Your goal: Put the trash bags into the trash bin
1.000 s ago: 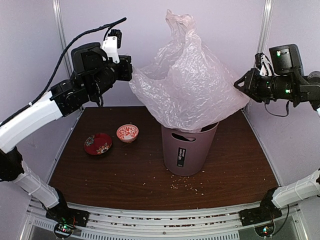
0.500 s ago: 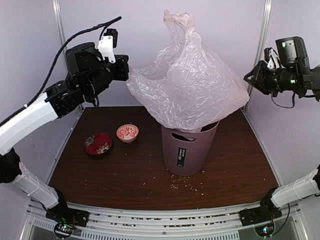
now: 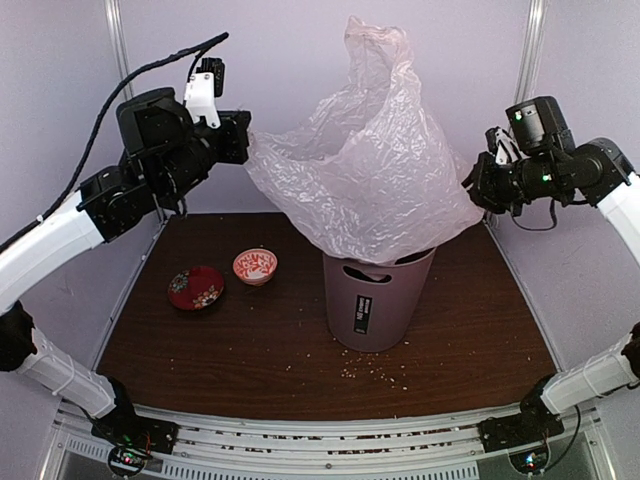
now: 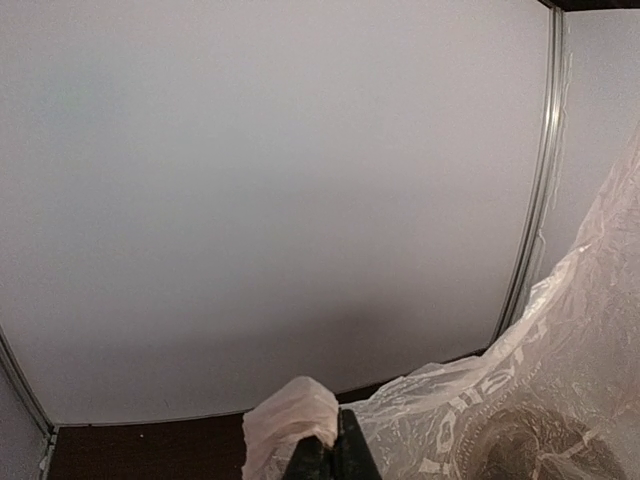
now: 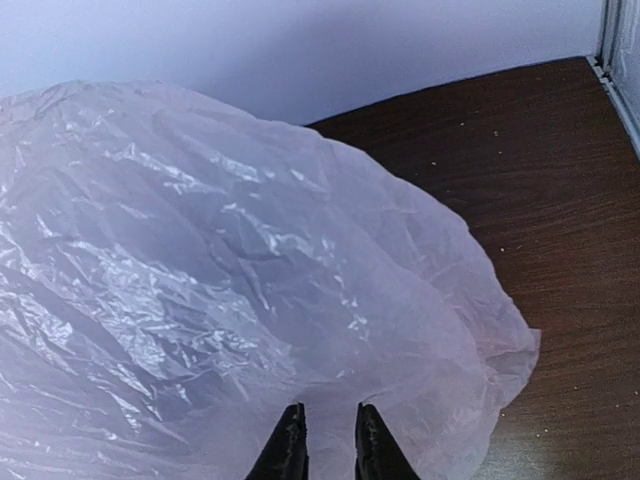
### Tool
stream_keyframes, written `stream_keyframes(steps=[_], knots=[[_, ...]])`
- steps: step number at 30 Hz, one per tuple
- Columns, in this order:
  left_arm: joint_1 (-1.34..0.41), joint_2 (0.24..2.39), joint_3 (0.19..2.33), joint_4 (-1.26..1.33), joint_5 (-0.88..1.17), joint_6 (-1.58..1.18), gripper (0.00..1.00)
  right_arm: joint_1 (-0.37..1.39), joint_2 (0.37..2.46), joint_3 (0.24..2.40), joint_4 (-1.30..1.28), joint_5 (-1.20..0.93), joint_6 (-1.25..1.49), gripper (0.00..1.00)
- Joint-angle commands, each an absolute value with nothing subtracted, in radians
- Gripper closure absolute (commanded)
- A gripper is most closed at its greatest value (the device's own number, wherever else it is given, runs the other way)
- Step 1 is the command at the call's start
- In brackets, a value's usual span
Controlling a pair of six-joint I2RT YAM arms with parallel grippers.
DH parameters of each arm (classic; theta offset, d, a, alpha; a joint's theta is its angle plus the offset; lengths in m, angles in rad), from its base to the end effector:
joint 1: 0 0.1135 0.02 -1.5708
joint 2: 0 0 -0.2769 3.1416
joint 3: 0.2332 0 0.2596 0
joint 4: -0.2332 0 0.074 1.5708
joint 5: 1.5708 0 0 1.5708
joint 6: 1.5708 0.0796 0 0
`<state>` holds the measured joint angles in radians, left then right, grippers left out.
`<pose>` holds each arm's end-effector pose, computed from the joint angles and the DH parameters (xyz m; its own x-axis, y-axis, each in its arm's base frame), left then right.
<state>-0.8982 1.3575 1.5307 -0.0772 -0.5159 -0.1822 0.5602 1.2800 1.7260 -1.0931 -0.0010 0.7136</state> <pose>0.2440 -0.2434 0.5005 -0.0091 -0.2415 -0.9704 0.3791 0.8971 -0.2269 0.2246 0.1410 0.4492 -0.7344 0.3121 -0.6028 -0.0679 0.8498 0.5227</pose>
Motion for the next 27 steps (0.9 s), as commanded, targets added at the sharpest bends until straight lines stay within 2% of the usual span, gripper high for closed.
stream_keyframes(steps=[1, 16, 27], knots=[[-0.892, 1.334, 1.521, -0.029, -0.490, -0.206, 1.00, 0.558, 1.321, 1.727, -0.986, -0.129, 0.702, 0.84], [-0.892, 1.366, 1.571, 0.012, -0.516, -0.176, 1.00, 0.715, 1.592, 1.844, -0.872, -0.294, 0.701, 0.84], [-0.891, 1.441, 1.585, 0.040, -0.445, -0.188, 1.00, 0.718, 1.632, 1.663, -0.740, -0.344, 0.749, 0.85]])
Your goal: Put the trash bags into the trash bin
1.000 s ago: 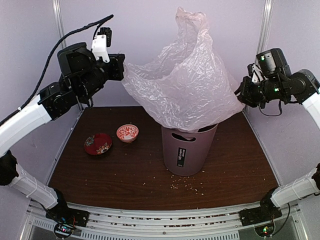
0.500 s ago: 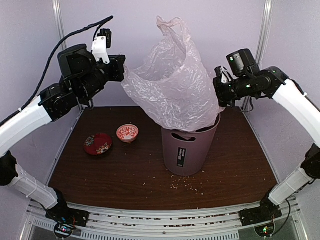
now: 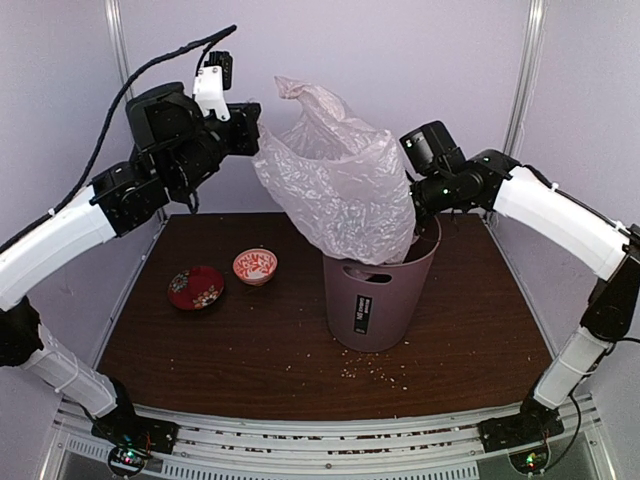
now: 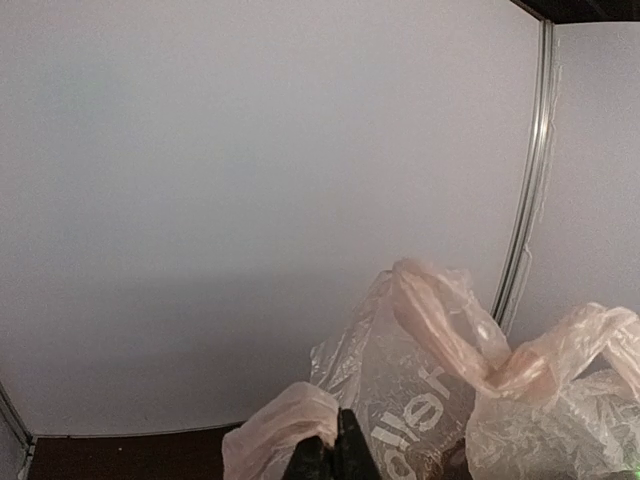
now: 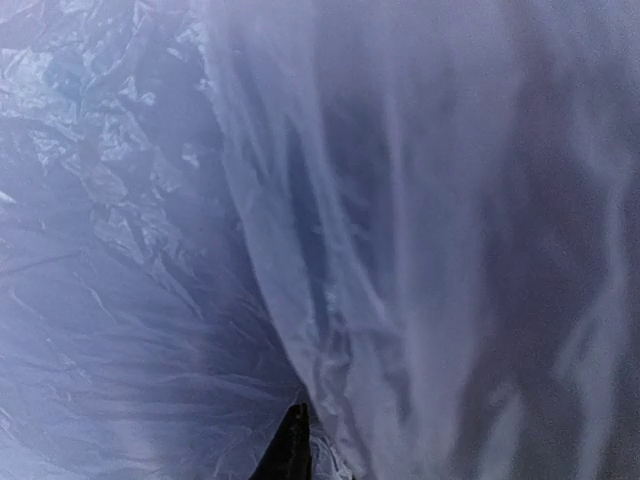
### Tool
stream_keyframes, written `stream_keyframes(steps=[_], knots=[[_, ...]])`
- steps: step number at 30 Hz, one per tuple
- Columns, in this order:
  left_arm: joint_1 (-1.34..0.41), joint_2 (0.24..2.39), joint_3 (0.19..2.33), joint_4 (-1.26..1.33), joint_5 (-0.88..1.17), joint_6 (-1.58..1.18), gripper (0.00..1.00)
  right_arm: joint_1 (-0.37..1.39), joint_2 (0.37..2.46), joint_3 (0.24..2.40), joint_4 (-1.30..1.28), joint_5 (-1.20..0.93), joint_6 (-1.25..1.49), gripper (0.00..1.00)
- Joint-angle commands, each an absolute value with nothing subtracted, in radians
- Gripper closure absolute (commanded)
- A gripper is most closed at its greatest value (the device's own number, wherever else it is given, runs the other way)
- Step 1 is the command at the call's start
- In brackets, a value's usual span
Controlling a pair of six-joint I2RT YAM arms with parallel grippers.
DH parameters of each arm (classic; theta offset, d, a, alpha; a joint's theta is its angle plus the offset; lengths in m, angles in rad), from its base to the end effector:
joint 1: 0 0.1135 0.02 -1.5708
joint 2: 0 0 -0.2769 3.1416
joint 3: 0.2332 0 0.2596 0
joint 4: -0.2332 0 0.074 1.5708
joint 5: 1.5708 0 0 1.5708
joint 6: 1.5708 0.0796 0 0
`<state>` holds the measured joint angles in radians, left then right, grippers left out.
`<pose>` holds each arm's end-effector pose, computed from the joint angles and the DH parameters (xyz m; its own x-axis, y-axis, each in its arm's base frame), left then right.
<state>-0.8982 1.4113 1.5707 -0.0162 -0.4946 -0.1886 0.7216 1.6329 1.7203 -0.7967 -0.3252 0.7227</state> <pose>0.2529 -0.2568 0.5068 0.0131 -0.2814 -0.9595 0.4054 0.8787 -0.2521 0.2812 0.2813 0.3744 -0.9011 0.0419 -0.4315 -0.2826 0.6980 0.6580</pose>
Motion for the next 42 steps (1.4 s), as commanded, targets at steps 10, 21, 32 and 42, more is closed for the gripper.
stream_keyframes(steps=[10, 21, 32, 42], knots=[[-0.891, 1.459, 1.512, 0.096, -0.384, -0.233, 1.00, 0.698, 1.539, 1.689, -0.825, -0.288, 0.752, 0.77], [-0.884, 1.468, 1.510, 0.112, -0.416, -0.158, 1.00, 0.673, 1.430, 1.711, -0.937, -0.253, 0.746, 0.65], [-0.837, 1.481, 1.573, 0.069, -0.409, -0.116, 1.00, 0.576, 1.443, 1.834, -0.960, -0.248, 0.710, 0.65], [-0.833, 1.550, 1.655, 0.057, -0.380, -0.111, 1.00, 0.519, 1.527, 1.871, -0.922, -0.179, 0.649, 0.70]])
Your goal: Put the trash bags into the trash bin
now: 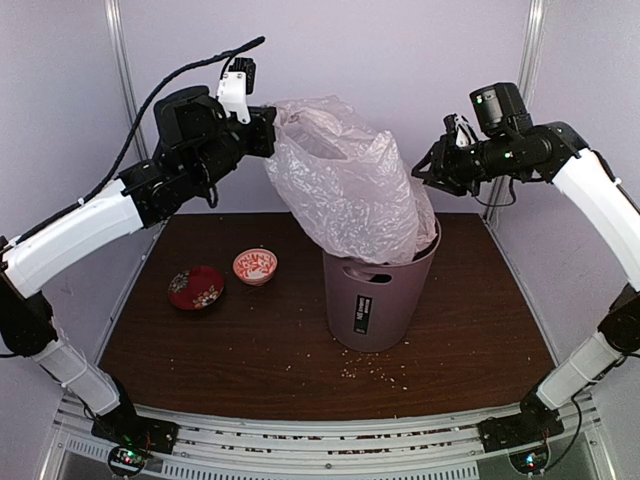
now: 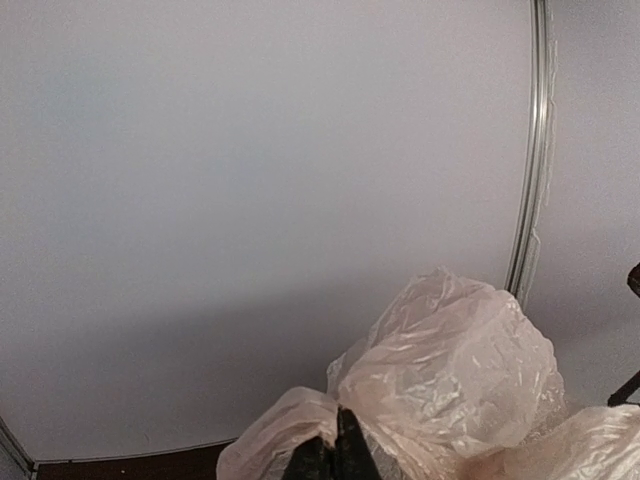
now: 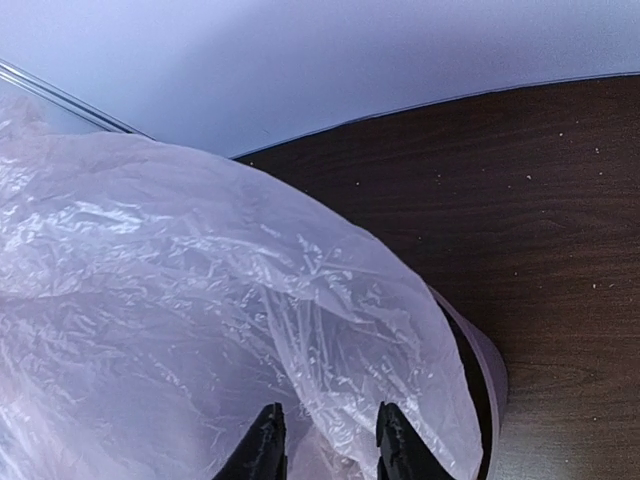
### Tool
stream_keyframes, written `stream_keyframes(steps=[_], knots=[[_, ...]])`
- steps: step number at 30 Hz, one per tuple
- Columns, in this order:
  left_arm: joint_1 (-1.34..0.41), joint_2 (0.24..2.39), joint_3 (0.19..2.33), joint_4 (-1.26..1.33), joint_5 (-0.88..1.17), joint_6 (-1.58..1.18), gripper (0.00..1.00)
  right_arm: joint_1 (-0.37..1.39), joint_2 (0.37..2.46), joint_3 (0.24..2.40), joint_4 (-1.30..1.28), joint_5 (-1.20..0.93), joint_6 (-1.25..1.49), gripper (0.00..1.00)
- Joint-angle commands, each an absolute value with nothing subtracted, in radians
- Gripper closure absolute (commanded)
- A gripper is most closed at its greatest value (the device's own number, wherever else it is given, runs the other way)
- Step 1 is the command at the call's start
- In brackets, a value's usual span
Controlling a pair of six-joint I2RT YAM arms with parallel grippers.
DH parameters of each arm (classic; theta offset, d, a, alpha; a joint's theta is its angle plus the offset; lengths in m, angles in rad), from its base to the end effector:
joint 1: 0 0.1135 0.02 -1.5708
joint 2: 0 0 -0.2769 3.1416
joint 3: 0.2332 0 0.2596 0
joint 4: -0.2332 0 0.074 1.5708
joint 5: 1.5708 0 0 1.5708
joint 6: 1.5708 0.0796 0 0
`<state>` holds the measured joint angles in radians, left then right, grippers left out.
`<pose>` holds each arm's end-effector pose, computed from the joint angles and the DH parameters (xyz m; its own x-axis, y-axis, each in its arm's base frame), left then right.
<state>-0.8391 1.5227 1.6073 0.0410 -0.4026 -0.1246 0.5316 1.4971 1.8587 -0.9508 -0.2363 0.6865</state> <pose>0.2900 -0.2763 0.4896 0.0303 -0.2048 -0.9783 0.4320 0.8853 -0.1720 0.2841 0.1887 0.4510 -0.7892 0.2508 -0.5606 -0.2073 0.7504 0.6276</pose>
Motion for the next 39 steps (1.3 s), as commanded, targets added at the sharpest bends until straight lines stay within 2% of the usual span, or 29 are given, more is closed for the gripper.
stream_keyframes(steps=[1, 9, 16, 25, 30, 34, 39], knots=[[-0.833, 1.555, 1.660, 0.054, -0.378, -0.111, 1.00, 0.518, 1.531, 1.851, -0.905, -0.184, 0.646, 0.71], [-0.834, 1.566, 1.659, 0.048, -0.376, -0.136, 1.00, 0.554, 1.516, 1.702, -0.808, -0.308, 0.646, 0.82], [-0.833, 1.598, 1.642, 0.048, -0.350, -0.171, 1.00, 0.589, 1.561, 1.641, -0.805, -0.320, 0.644, 0.83], [-0.845, 1.629, 1.587, 0.066, -0.246, -0.279, 1.00, 0.624, 1.639, 1.712, -0.926, -0.254, 0.609, 0.85], [-0.858, 1.644, 1.571, 0.104, -0.225, -0.287, 1.00, 0.624, 1.582, 1.813, -0.979, -0.212, 0.631, 0.82], [-0.857, 1.663, 1.572, 0.123, -0.232, -0.278, 1.00, 0.623, 1.522, 1.855, -1.039, -0.178, 0.654, 0.73], [-0.855, 1.704, 1.620, 0.137, -0.244, -0.248, 1.00, 0.617, 1.408, 1.801, -1.090, -0.131, 0.646, 0.63]])
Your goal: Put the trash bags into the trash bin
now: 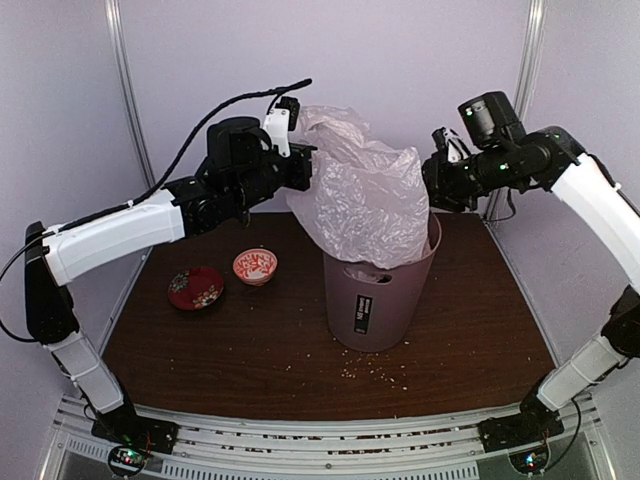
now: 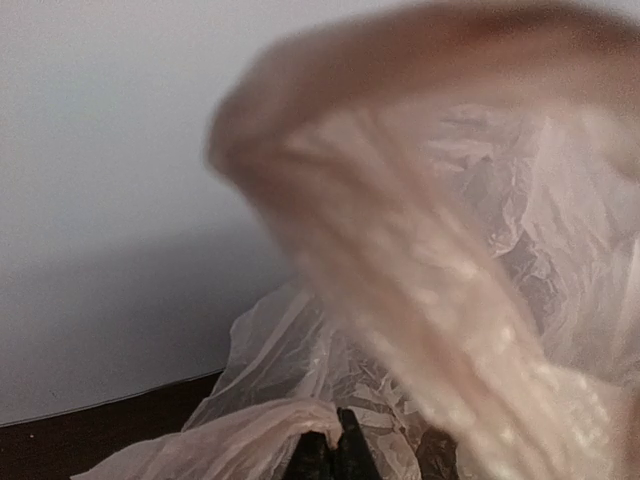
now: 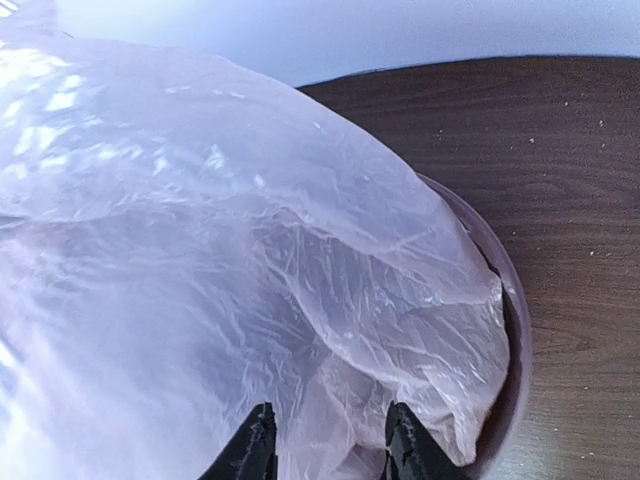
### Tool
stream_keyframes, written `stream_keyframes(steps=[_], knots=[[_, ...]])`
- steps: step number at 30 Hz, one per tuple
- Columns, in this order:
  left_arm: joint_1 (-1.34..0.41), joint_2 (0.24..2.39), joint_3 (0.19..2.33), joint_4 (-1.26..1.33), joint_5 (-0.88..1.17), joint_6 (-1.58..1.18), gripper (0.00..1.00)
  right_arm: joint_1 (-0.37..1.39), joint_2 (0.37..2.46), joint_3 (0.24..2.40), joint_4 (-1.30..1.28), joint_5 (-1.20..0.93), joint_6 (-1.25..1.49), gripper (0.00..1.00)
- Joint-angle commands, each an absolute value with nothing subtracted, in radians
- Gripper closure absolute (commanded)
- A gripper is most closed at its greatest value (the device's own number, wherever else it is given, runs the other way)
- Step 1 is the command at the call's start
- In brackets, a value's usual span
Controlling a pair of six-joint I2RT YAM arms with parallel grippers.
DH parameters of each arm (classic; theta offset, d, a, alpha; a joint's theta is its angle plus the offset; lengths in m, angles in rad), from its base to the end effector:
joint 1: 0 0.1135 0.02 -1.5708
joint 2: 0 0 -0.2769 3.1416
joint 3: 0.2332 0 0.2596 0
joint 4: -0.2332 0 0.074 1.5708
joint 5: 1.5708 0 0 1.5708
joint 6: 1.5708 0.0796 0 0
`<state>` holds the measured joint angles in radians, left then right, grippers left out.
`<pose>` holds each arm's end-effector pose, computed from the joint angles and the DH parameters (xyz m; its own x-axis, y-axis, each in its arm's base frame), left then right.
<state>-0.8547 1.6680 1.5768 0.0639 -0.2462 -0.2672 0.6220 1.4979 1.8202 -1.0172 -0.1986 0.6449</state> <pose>0.3133 -0.3305 0.4217 -0.1682 -0.1968 -0.9659 0.5467 0.7968 -0.2575 0.2649 0.2092 0.4292 -0.8333 0.1277 -0.5379 -0.2421 0.7904 0.5627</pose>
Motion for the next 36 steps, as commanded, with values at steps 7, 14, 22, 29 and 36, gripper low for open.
stream_keyframes(steps=[7, 14, 22, 29, 36], knots=[[-0.853, 1.783, 1.727, 0.154, -0.194, -0.262, 1.00, 0.607, 1.200, 1.630, -1.045, -0.202, 0.530, 0.46], [-0.885, 1.859, 1.813, 0.166, -0.114, -0.326, 1.00, 0.630, 1.076, 1.476, -0.889, -0.492, 0.405, 0.21], [-0.941, 1.934, 1.910, 0.139, -0.084, -0.337, 1.00, 0.693, 1.147, 1.482, -0.840, -0.437, 0.351, 0.20], [-0.954, 1.991, 1.935, 0.144, -0.081, -0.361, 1.00, 0.693, 1.228, 1.471, -0.818, -0.226, 0.377, 0.44], [-0.953, 2.074, 2.011, 0.130, -0.090, -0.338, 1.00, 0.693, 1.318, 1.470, -0.733, -0.120, 0.389, 0.68]])
